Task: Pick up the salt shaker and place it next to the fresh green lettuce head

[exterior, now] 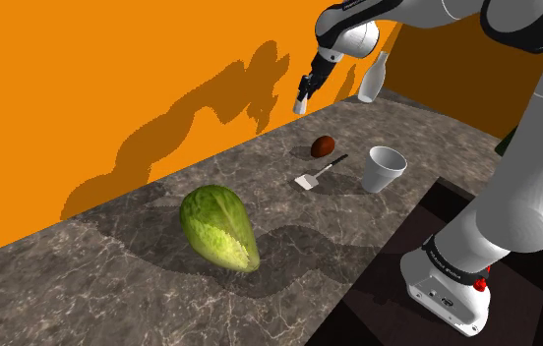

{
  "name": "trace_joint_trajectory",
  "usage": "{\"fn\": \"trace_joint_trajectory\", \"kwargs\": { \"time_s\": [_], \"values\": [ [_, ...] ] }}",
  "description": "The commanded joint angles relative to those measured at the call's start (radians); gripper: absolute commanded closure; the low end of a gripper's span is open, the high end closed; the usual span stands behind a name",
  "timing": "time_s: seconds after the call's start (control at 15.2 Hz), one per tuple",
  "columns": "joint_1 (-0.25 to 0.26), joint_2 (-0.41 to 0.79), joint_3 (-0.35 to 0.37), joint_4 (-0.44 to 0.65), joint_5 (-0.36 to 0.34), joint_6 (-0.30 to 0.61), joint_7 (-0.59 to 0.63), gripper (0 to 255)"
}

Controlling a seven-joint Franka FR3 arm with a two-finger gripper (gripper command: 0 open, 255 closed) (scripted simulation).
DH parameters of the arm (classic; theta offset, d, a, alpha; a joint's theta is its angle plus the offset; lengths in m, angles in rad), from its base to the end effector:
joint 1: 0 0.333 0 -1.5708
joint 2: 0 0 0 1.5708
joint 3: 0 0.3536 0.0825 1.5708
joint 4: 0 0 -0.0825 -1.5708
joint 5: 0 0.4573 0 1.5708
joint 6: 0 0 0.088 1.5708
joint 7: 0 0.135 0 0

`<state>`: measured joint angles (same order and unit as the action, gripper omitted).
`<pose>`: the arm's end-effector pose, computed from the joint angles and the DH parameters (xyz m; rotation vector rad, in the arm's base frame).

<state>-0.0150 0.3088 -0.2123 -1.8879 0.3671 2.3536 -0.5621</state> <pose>0.7001 -0.1426 0.3299 -2.9795 -0.1665 -0.3576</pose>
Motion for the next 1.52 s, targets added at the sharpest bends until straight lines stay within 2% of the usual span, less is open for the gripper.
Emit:
{"fn": "trace_joint_trajectory", "kwargs": {
  "time_s": [0.0, 1.25, 1.32, 1.45],
  "values": [
    [0.002, -0.013, -0.004, 0.012, -0.01, -0.023, 0.01, 255],
    [0.008, -0.1, -0.024, 0.15, -0.079, -0.239, 0.089, 255],
    [0.008, -0.101, -0.024, 0.151, -0.079, -0.24, 0.089, 255],
    [0.035, -0.168, -0.015, 0.061, -0.1, -0.207, 0.122, 255]
  ]
}}
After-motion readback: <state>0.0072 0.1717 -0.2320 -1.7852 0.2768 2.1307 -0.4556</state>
